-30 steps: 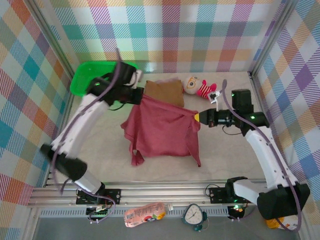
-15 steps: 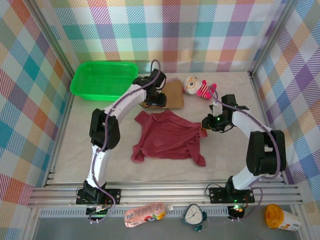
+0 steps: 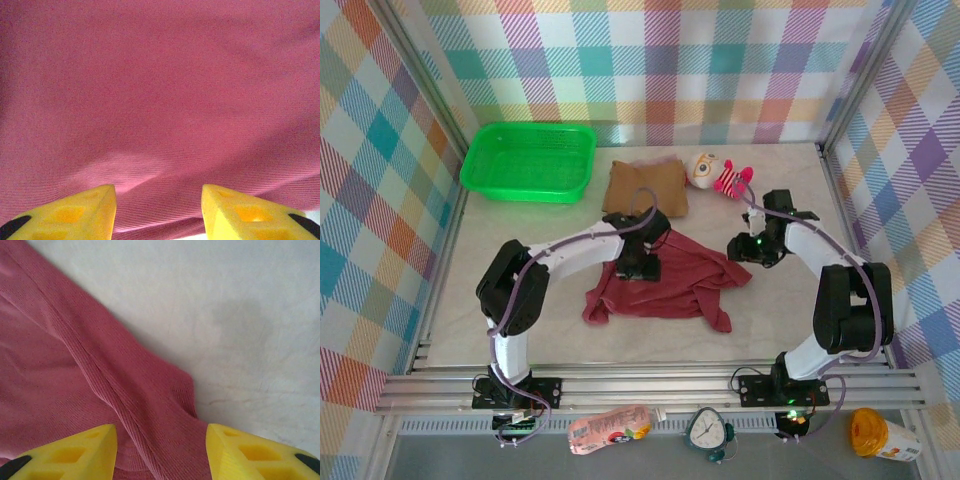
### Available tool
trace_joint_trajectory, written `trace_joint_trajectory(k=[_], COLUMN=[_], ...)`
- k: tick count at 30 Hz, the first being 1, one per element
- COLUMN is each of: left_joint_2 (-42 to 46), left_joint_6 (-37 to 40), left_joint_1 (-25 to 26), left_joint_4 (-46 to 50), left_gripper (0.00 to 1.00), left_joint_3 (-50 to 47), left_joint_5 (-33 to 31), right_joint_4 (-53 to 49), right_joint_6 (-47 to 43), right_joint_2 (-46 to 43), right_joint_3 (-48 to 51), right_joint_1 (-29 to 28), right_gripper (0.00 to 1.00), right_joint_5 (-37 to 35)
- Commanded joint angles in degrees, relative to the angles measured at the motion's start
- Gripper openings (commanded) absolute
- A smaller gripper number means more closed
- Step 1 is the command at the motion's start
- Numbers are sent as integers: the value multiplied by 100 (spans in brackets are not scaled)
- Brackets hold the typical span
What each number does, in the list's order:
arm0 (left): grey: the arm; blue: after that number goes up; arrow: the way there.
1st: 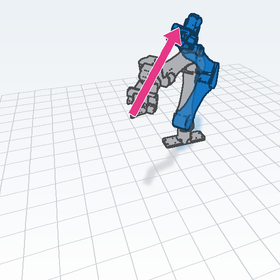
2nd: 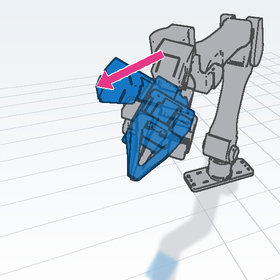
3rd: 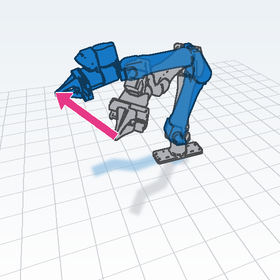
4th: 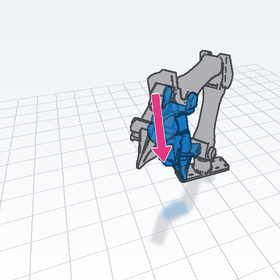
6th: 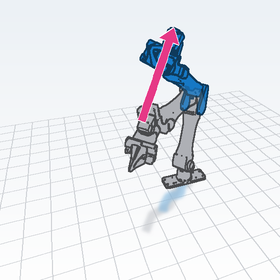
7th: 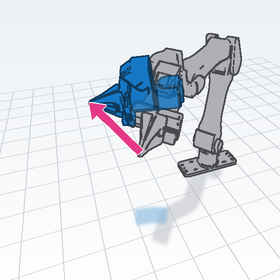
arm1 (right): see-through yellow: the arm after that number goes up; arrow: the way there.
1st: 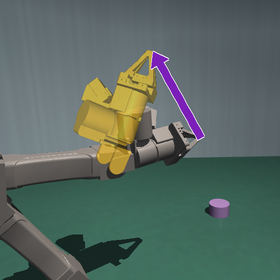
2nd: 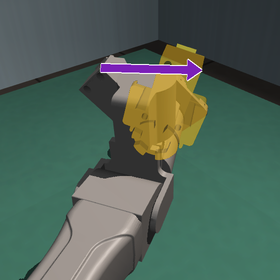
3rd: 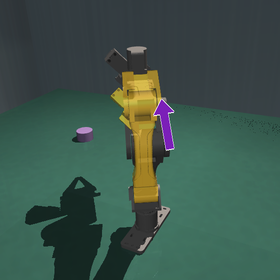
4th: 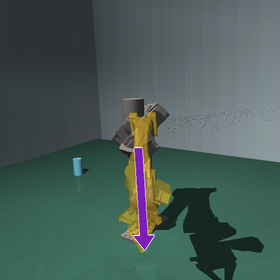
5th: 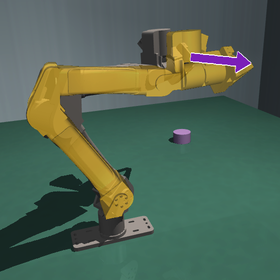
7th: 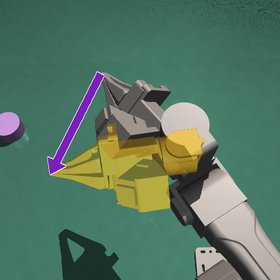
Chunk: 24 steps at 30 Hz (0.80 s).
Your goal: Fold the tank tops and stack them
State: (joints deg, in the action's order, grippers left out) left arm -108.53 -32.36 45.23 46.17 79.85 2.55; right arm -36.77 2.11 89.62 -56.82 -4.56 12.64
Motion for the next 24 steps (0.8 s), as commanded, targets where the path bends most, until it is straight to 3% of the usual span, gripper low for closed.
trace_joint_trajectory(k=[1, 9, 16, 19, 24], left_joint_2=[289, 286, 422, 361, -2], left_joint_6=[-370, 240, 1208, 1593, 2079], left_joint_1=[-66, -542, -1326, -1700, -2200], left_joint_4=[-275, 258, 997, 1109, 1098], left_gripper=[46, 43, 43, 43, 43], left_joint_3=[-563, -1265, -1166, -947, -321], left_joint_5=[-103, -630, -1671, -2067, -2133], right_joint_4=[-82, -19, -121, -102, 18], right_joint_6=[63, 185, 375, 551, 764], right_joint_2=[43, 735, 945, 721, 119], right_joint_3=[154, -128, -172, -47, 211], right_joint_1=[-151, -574, -1243, -1687, -2453], right_gripper=[51, 50, 48, 47, 48], right_joint_5=[141, 449, 809, 694, -113])
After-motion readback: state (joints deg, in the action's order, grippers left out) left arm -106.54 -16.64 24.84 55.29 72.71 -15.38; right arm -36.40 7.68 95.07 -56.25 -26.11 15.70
